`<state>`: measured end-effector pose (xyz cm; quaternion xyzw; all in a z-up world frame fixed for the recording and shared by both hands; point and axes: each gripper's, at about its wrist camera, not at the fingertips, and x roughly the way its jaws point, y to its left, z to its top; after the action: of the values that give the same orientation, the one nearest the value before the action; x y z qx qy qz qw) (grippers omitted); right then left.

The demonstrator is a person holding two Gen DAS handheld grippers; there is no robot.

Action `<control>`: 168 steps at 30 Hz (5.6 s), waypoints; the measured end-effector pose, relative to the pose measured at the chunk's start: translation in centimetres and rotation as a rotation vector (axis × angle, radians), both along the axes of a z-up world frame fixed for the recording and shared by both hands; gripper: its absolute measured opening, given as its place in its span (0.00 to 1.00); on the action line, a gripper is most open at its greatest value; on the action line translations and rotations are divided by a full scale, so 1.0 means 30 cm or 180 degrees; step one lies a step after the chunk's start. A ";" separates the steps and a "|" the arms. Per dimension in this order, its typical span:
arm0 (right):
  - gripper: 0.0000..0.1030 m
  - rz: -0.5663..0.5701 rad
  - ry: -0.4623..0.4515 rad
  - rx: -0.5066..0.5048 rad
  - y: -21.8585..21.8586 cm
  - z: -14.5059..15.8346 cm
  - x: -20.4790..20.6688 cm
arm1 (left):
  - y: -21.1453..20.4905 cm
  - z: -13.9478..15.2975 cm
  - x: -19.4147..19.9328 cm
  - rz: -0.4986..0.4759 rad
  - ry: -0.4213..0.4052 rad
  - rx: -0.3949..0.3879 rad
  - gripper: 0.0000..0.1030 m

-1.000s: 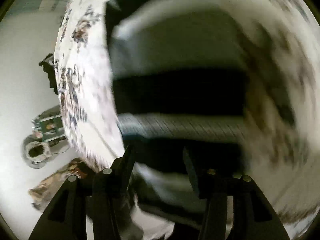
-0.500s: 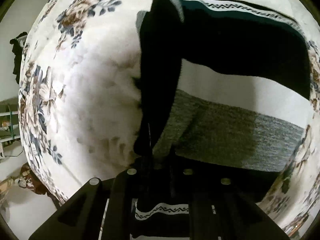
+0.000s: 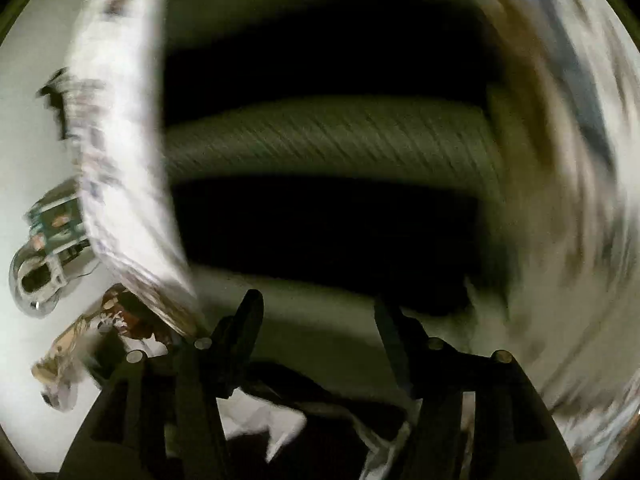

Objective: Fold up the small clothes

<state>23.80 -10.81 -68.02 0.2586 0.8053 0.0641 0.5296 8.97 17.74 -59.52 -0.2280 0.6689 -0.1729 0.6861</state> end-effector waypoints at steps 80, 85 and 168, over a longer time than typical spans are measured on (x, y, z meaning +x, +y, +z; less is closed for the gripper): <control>0.57 -0.0845 -0.0454 0.0624 -0.246 0.117 -0.025 | -0.062 0.160 0.313 -0.0009 -0.0337 -0.0089 0.62; 0.57 -0.0957 -0.0057 0.0610 -0.179 -0.034 -0.332 | -0.047 0.050 0.070 -0.0040 0.0019 0.0123 0.62; 0.77 -0.1038 -0.1590 0.0401 -0.575 0.227 0.655 | -0.170 0.251 0.904 0.0644 -0.0929 -0.0534 0.66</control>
<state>43.46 -28.05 -61.21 0.3930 0.5925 0.0897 0.6975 36.10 12.65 -51.99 -0.3230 0.5192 -0.1895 0.7682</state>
